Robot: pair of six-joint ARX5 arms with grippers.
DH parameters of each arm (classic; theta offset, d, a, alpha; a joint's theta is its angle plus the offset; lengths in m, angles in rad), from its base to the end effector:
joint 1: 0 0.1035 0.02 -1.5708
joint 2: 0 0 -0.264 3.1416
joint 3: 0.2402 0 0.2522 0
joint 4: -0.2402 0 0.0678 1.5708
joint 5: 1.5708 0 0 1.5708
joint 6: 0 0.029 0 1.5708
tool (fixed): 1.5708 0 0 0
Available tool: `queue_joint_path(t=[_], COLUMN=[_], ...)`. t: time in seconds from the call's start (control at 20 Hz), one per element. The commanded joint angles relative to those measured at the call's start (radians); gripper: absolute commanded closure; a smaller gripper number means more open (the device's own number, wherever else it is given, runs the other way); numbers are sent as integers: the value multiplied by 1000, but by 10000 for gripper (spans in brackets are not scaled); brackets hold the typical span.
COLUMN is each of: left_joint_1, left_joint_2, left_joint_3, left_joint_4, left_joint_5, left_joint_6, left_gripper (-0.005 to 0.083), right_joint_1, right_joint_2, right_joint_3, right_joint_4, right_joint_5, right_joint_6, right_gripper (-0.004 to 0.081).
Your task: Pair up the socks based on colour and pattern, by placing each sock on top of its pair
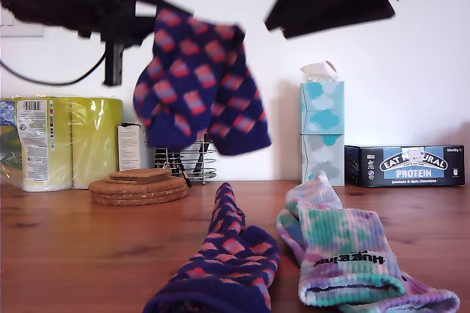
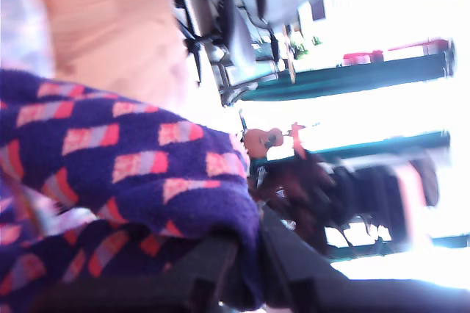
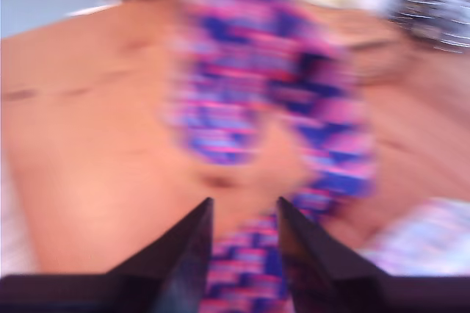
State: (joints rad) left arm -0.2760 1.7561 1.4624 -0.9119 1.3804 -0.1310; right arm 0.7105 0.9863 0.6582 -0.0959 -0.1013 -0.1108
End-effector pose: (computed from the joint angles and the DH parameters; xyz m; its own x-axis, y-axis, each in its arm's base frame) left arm 0.3258 -0.1219 0.2810 -0.2026 -0.9632 -0.1768 0.2683 0.1190 -0.9560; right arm 0.1600 0.1416 0.2618 0.6214 0.6681 -0.4093 -0.7488 0.6601 -0.0594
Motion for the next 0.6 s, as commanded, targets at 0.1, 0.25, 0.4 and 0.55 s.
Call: queue_joint_path(t=[0.1,0.25,0.4,0.55], left_joint_1=[-9,-23,-33,-68], left_joint_2=[-98,-140,-161,-167], left_joint_3=[3,3,3,3], left_joint_4=[-16,-39,-40,-58], left_joint_5=[20,38,56,87], left_joint_6=[8,8,8,9], left_gripper=[797,797,797,797], right_joint_1=[-54,-78,-78,-76], right_joint_2=[54,92,104,104], right_joint_3=[5,5,6,8], right_joint_4=[69,156,179,241], right_joint_5=[61,12,-84,-124], right_joint_6=[-114,-181,-186,-224], right_gripper=[394,394,394,394])
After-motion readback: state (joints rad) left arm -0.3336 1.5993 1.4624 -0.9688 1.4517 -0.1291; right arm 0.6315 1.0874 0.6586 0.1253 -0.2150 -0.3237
